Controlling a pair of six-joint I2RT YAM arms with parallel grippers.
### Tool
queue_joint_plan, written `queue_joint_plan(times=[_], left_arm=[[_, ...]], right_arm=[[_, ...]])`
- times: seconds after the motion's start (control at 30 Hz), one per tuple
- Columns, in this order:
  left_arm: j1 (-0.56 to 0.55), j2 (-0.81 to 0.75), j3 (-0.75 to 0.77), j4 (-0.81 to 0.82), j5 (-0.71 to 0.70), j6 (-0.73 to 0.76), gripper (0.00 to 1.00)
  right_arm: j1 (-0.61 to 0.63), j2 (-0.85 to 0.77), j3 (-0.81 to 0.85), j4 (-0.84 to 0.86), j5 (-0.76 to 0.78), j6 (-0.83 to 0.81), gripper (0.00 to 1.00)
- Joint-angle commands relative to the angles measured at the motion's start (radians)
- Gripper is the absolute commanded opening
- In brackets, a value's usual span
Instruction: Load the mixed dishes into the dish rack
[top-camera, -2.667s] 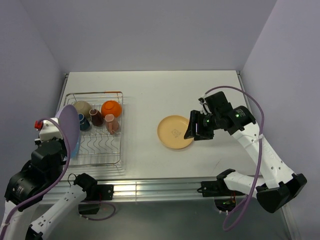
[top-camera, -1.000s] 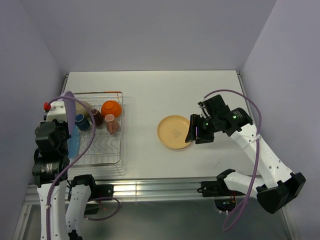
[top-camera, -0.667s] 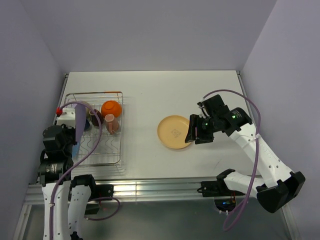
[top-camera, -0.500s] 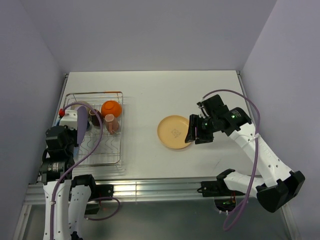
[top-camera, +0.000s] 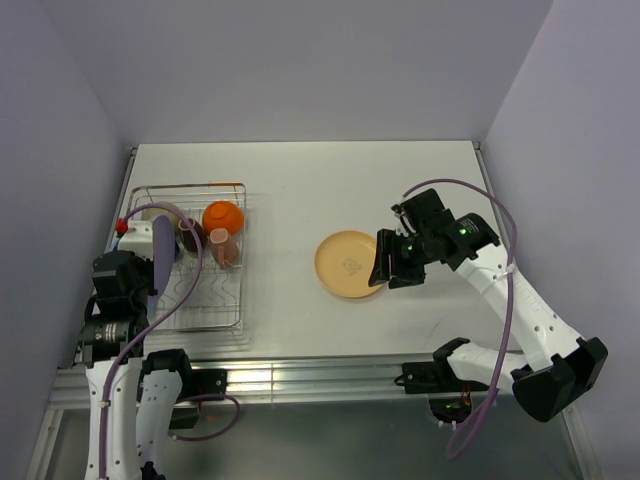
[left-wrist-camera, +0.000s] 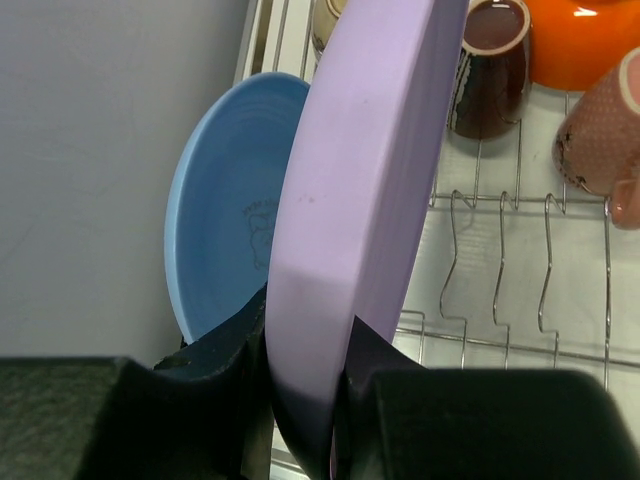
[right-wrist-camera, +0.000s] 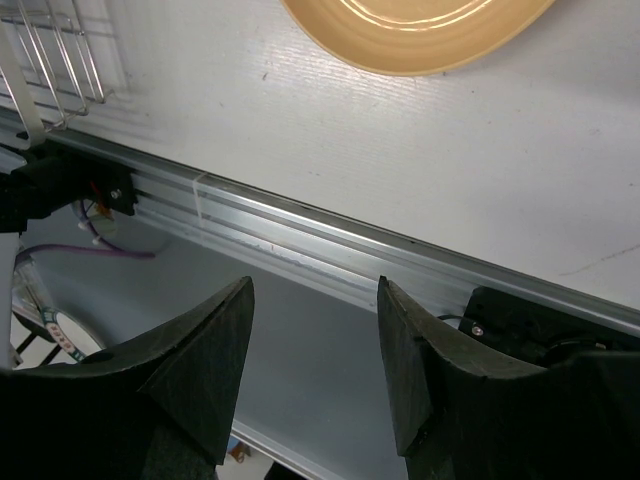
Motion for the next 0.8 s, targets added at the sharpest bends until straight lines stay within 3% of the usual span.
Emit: queue_joint_plan(times=[0.0,0.43,0.57,0.77], left_arm=[[0.006,0.012,0.049,-0.089,0.01,-0.013,0.0],[0.006,0.03,0.044,-0.103,0.075,-0.008,0.0],[0.006,0.007,0.036,-0.097,0.076,-0.01,0.18],[0.007,0.016,0.027,-0.092,0.099,-0.007,0.25]], right_arm=[[0.009,0.009,0.01,0.033,0.001,-0.013,0.6],[0.008,0.005,0.012,0.034,0.012,-0.007,0.6],[0.008,0.001,0.01,0.034,0.019,-0.004,0.6],[-0.001,0.005,0.007,0.034,0.022,0.002,0.6]])
